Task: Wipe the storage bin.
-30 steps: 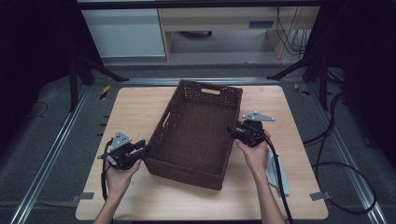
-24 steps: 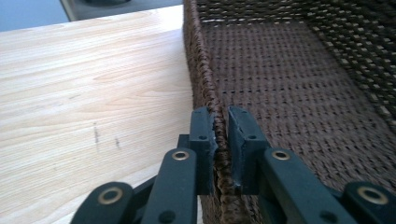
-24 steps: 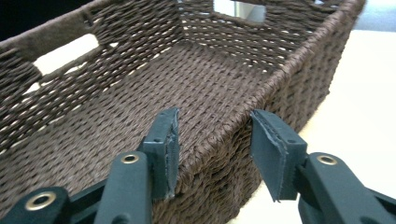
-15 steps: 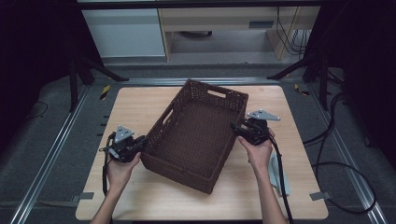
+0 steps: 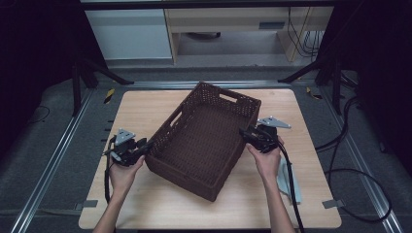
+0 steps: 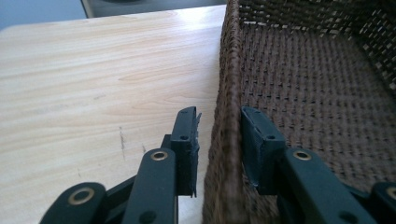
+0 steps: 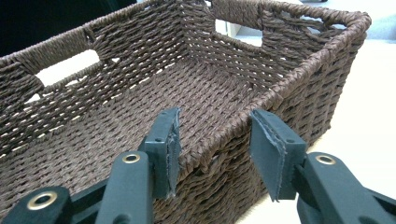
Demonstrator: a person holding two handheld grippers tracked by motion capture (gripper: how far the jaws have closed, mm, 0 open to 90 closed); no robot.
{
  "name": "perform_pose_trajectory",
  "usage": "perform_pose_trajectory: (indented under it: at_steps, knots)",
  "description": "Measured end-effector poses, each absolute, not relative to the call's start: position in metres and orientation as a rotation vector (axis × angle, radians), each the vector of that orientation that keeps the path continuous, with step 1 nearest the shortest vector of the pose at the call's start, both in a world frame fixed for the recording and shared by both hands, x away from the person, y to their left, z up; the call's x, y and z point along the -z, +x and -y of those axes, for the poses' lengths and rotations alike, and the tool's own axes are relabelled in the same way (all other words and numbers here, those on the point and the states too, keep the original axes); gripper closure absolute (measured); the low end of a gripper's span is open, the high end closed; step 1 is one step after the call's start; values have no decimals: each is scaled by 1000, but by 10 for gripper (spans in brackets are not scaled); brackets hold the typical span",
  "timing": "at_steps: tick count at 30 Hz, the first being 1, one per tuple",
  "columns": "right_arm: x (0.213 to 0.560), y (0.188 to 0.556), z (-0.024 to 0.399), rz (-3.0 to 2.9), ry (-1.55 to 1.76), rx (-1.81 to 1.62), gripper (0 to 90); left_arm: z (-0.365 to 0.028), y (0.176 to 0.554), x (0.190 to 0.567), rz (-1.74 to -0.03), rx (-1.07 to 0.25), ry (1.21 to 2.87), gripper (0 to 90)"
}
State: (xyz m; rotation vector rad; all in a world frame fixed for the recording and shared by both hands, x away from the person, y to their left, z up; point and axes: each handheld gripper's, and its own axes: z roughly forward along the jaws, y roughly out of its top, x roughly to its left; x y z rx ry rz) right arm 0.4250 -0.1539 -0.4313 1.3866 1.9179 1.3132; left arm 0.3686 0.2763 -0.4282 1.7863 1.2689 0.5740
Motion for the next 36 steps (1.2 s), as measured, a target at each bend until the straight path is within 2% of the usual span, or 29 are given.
perform_pose_trajectory:
  at_steps: [5, 10, 16, 21, 28, 33, 36]
  knots:
    - [429, 418, 151, -1919, 1386, -1280, 534, -278, 364, 427, -1268, -572, 1792, 671]
    - [430, 413, 151, -1917, 1359, -1292, 521, -275, 370, 428, -1284, -573, 1822, 756]
    - [427, 419, 157, -1876, 1341, -1296, 495, -276, 379, 428, -1302, -584, 1826, 753]
    - [427, 429, 164, -1868, 1359, -1246, 444, -277, 388, 429, -1320, -590, 1809, 733]
    - [431, 434, 164, -1879, 1385, -1257, 445, -273, 390, 427, -1332, -628, 1822, 705]
    - [430, 430, 165, -1878, 1402, -1256, 450, -276, 379, 420, -1335, -656, 1754, 579]
    - [430, 425, 164, -1871, 1406, -1249, 448, -277, 368, 414, -1320, -677, 1749, 544]
